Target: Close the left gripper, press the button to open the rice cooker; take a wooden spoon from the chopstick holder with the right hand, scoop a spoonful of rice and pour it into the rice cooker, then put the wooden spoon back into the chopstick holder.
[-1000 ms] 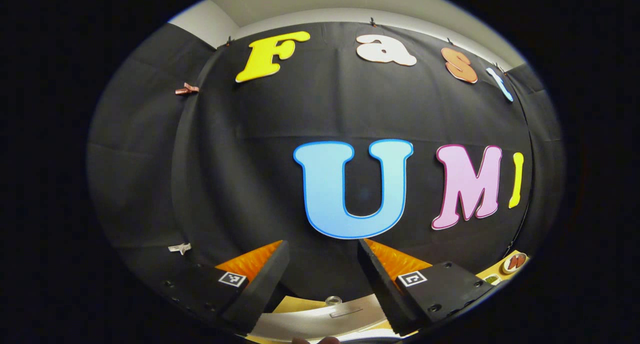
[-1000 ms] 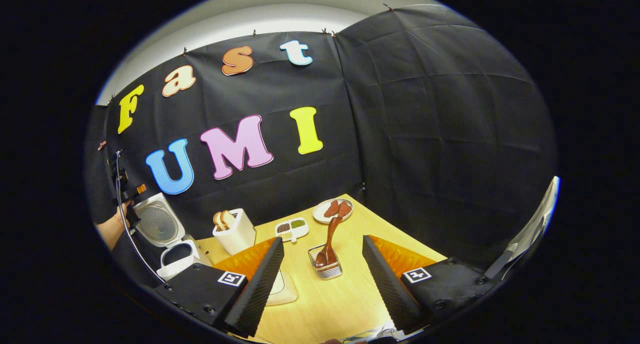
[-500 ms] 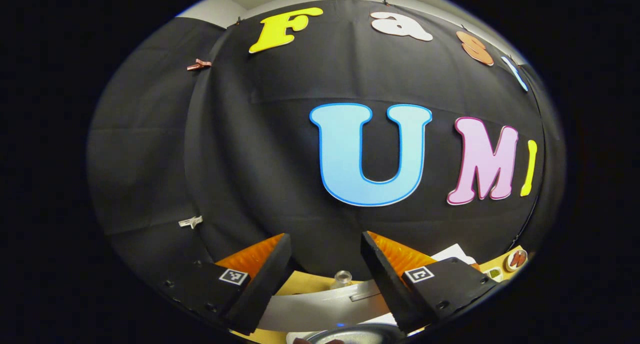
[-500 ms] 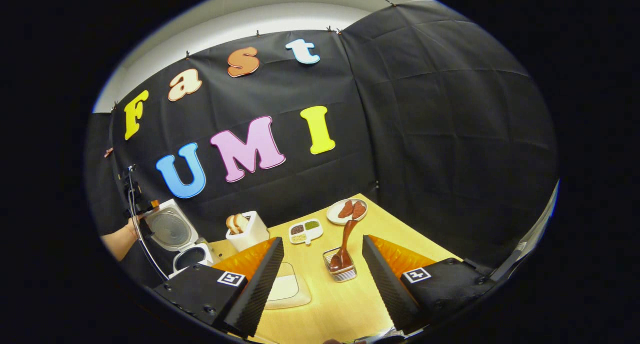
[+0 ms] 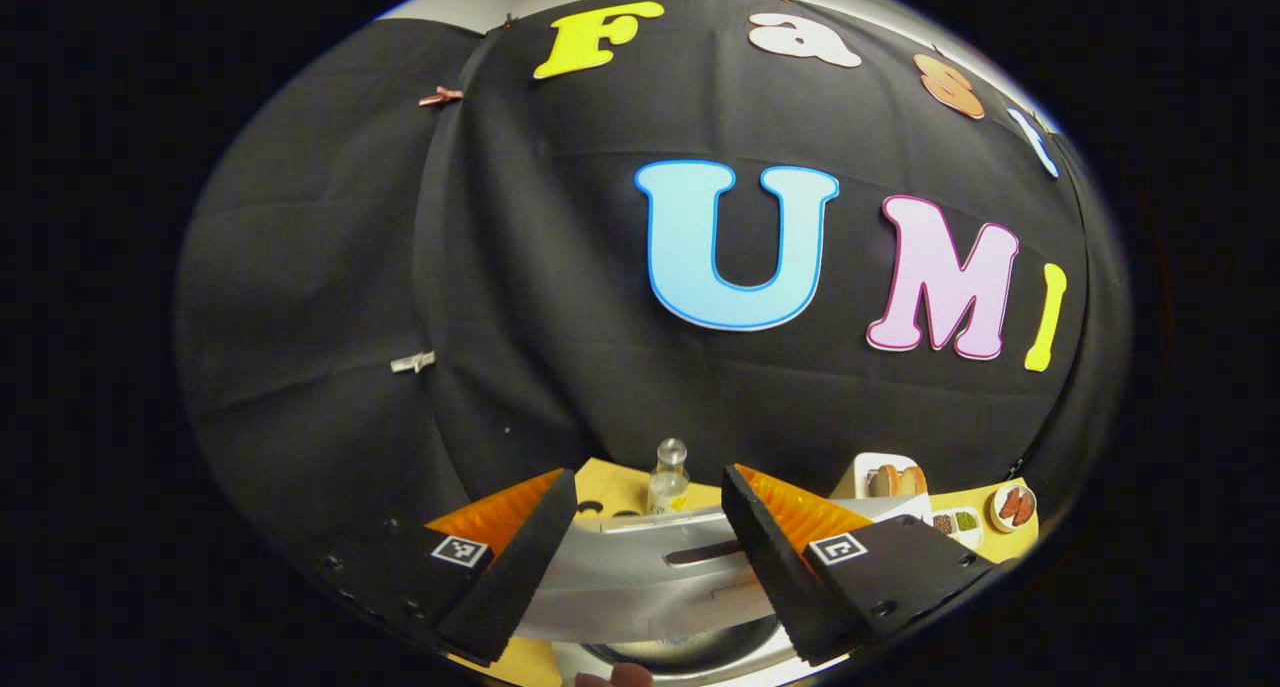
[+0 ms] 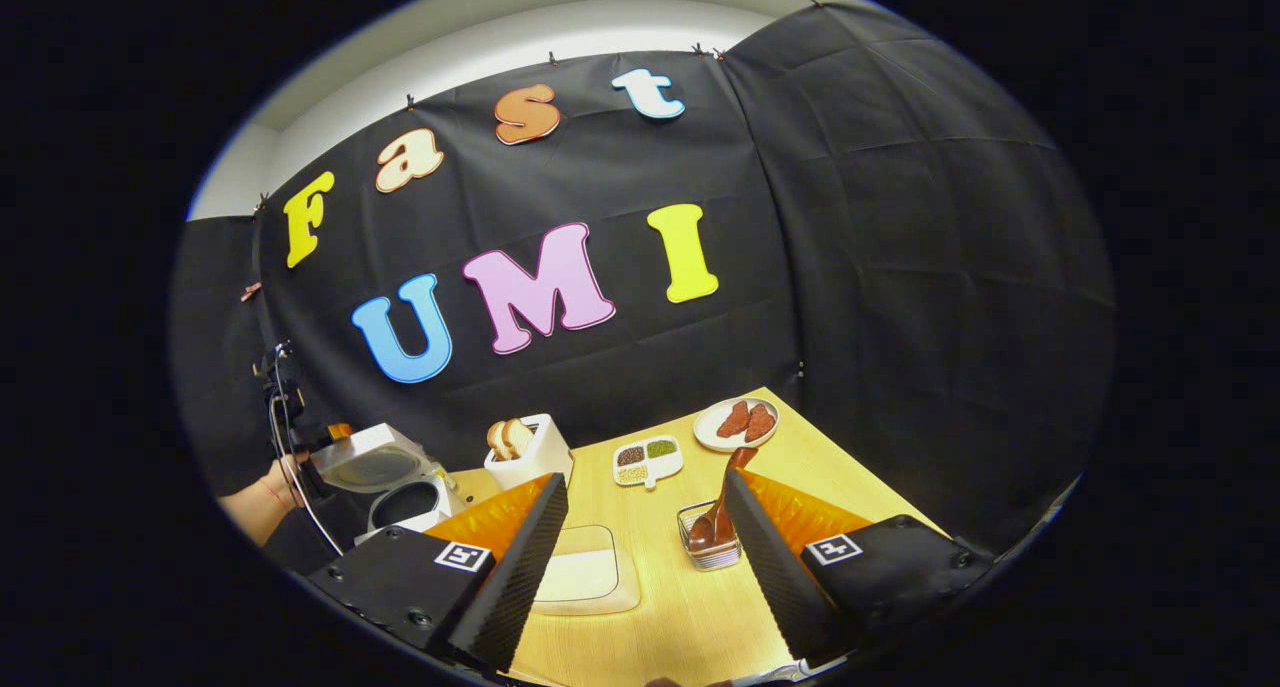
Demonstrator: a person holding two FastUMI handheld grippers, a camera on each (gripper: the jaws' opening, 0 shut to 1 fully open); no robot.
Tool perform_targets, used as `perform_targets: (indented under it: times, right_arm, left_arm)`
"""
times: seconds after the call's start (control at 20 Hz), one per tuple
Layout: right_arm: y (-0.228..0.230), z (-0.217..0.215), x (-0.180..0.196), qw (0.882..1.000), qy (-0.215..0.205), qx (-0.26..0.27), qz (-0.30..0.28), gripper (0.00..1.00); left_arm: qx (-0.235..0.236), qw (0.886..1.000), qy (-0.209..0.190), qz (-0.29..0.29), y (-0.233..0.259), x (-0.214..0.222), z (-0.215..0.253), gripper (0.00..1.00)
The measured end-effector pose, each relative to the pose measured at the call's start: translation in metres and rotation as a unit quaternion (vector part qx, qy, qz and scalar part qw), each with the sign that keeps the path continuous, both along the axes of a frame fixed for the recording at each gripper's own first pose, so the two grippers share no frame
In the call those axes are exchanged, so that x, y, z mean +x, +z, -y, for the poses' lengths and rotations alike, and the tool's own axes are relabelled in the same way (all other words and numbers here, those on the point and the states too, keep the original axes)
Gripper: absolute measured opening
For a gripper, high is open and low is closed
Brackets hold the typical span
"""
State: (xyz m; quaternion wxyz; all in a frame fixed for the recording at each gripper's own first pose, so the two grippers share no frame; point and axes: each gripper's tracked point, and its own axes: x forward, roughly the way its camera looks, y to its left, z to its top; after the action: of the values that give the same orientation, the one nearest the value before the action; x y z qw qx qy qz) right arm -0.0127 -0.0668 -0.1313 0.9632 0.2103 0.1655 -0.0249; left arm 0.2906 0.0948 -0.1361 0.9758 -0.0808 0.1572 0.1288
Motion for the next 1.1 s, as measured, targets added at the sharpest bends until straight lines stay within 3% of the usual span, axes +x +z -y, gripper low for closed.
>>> perform_targets:
  times: [0.2, 0.4, 1.1]
  right_arm:
    - [-0.006, 0.005, -0.005, 1.000, 0.014, 0.001, -0.004, 0.98]
    - [-0.015, 0.012, -0.012, 1.000, 0.025, 0.008, -0.012, 0.98]
    - [-0.027, 0.027, -0.020, 0.999, 0.039, 0.004, -0.019, 0.98]
  left_arm:
    - [-0.010, 1.000, 0.001, 0.003, -0.024, -0.031, 0.029, 0.95]
    - [-0.001, 1.000, 0.000, -0.018, -0.047, -0.050, 0.053, 0.98]
    - [-0.013, 0.994, 0.020, -0.104, -0.126, -0.084, 0.081, 0.99]
